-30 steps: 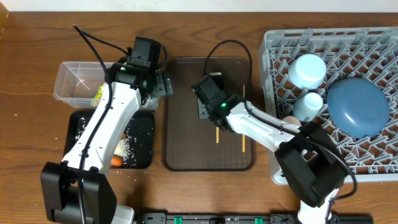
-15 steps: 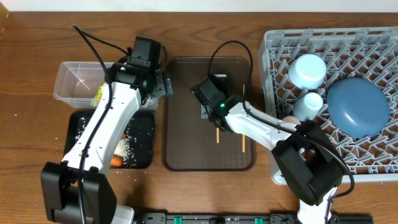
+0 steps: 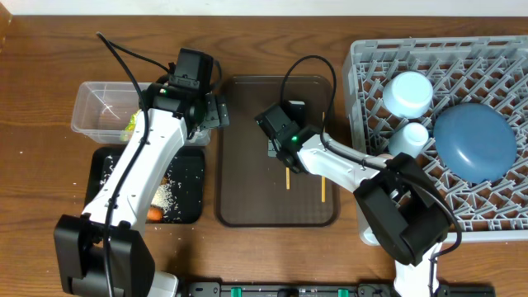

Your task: Sort waste into correct bins and load items into the dishwasher rack

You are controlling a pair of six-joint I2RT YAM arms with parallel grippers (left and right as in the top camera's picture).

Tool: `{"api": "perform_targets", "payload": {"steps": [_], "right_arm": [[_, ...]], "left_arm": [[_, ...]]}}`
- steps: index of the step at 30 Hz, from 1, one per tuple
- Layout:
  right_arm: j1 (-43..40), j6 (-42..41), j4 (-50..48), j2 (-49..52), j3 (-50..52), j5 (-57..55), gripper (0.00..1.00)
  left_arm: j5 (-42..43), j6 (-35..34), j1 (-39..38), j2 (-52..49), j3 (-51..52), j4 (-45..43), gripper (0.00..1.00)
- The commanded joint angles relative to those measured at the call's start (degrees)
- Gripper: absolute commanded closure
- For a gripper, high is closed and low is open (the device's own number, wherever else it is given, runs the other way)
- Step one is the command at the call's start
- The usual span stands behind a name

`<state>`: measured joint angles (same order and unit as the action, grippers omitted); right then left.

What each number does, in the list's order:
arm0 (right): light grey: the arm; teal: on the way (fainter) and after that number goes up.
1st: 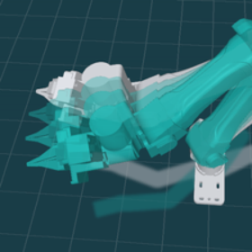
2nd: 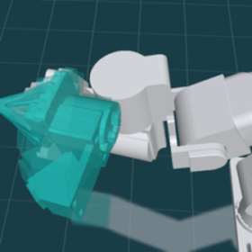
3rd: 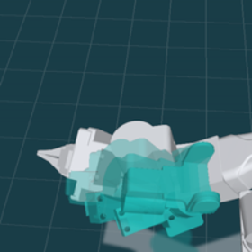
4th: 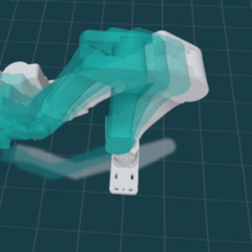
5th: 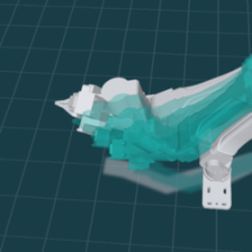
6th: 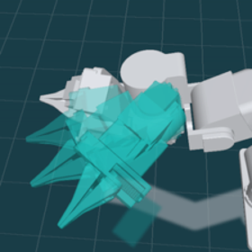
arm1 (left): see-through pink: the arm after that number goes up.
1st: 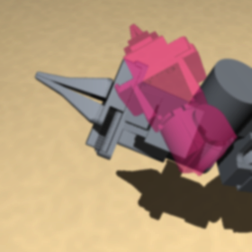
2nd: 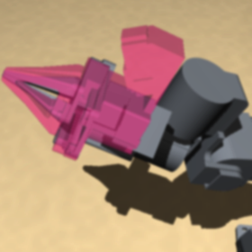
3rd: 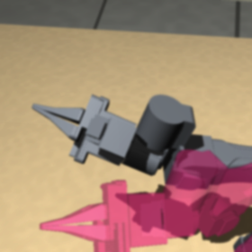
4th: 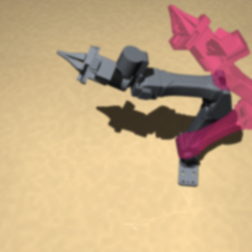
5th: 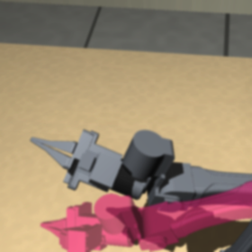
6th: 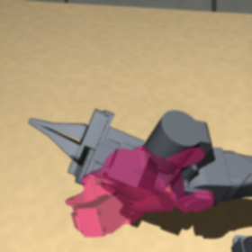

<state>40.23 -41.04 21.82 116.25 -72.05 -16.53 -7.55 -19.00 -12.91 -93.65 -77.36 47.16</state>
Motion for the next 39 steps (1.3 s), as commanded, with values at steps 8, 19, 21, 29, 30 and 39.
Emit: {"api": "perform_targets", "payload": {"steps": [8,19,21,29,30,39], "right_arm": [[-0.52,0.90,0.55,0.15,-0.28,-0.61,0.99],[-0.57,7.52,0.31,-14.19,-0.28,-1.01,0.99],[-0.57,10.10,0.39,-16.35,-0.28,-2.43,0.99],[-4.00,16.48,5.92,-23.10,-0.28,-8.09,0.99],[-4.90,16.48,6.95,-23.54,-0.28,-8.07,0.99],[-14.51,16.68,13.16,-24.06,-0.26,-2.60,0.99]], "left_arm": [[-0.85,0.74,0.15,-0.70,0.28,0.17,0.02],[-0.85,0.74,0.13,-0.70,0.28,0.17,0.02],[-0.85,0.74,0.13,-0.70,0.28,0.17,0.02],[-0.85,0.74,0.13,-0.70,0.28,0.17,0.02],[-0.85,0.74,0.15,-0.70,0.28,0.17,0.02],[-0.85,0.74,0.13,-0.70,0.28,0.17,0.02]]}}
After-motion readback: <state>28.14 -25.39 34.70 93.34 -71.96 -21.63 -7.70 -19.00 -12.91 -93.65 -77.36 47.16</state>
